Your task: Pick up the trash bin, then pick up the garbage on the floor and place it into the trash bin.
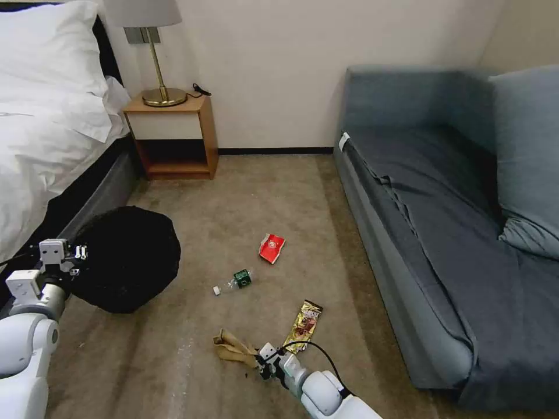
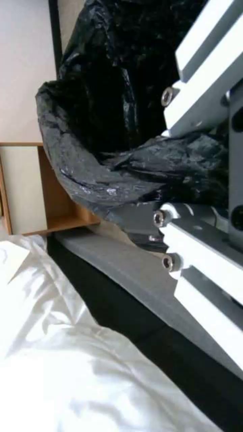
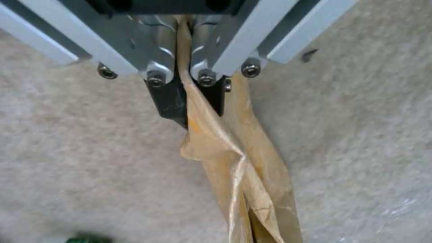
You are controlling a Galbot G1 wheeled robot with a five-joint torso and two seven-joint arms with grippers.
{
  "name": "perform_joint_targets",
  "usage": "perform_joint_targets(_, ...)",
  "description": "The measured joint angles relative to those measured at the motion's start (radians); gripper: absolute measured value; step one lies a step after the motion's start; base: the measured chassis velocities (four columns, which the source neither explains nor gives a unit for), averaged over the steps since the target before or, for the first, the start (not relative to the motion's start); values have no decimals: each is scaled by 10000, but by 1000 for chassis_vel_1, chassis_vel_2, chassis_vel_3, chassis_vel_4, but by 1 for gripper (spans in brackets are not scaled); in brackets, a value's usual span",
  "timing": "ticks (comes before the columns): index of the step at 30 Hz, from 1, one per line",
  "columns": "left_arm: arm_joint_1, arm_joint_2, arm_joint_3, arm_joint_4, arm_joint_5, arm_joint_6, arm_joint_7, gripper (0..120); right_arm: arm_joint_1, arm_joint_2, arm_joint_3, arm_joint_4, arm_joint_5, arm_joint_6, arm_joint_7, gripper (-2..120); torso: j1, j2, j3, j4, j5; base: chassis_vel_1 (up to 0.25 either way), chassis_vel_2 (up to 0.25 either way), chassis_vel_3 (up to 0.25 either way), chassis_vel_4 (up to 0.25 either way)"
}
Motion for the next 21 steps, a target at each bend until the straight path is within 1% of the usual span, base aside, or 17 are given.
perform_joint_targets(3,13,-47,0,116,47,-117,22,5,-75,15,248,294,-213,90,-10,0,0,-2,2,-3,1,0,0,0,0)
perform_joint_targets(4,15,-73,12,171,81,-174,25,5,-93,-2,451,670,-211,97,-6,0,0,-2,0,2,0,0,0,0,0)
perform_joint_targets(7,17,-99,34,178,95,-195,25,5,-115,-51,611,1018,-183,96,-9,0,0,-2,1,3,-1,0,0,0,0)
perform_joint_targets(9,-2,-143,92,157,111,-199,27,5,-60,-223,938,1701,-50,76,5,0,0,-2,0,3,-5,0,0,0,0)
perform_joint_targets(13,-85,-188,189,78,147,-198,25,5,95,-450,1152,2240,194,30,18,0,0,-2,0,3,-5,0,0,0,0)
perform_joint_targets(15,-273,-278,336,-39,203,-139,11,5,353,-749,1397,2895,583,-107,55,0,0,-1,0,3,-3,0,0,0,0)
perform_joint_targets(16,-273,-278,336,-39,203,-139,11,5,353,-749,1397,2895,583,-107,55,0,0,-1,0,3,-3,0,0,0,0)
perform_joint_targets(18,-529,-489,494,-88,349,-75,-33,5,630,-1113,1763,3665,808,-205,54,0,0,0,0,4,-4,0,0,0,0)
perform_joint_targets(19,-529,-489,494,-88,349,-75,-33,5,630,-1113,1763,3665,808,-205,54,0,0,0,0,4,-4,0,0,0,0)
perform_joint_targets(21,-736,-816,687,-168,508,-8,-103,5,904,-1658,2058,4430,1166,-348,-11,0,1,0,-1,3,-3,0,0,0,0)
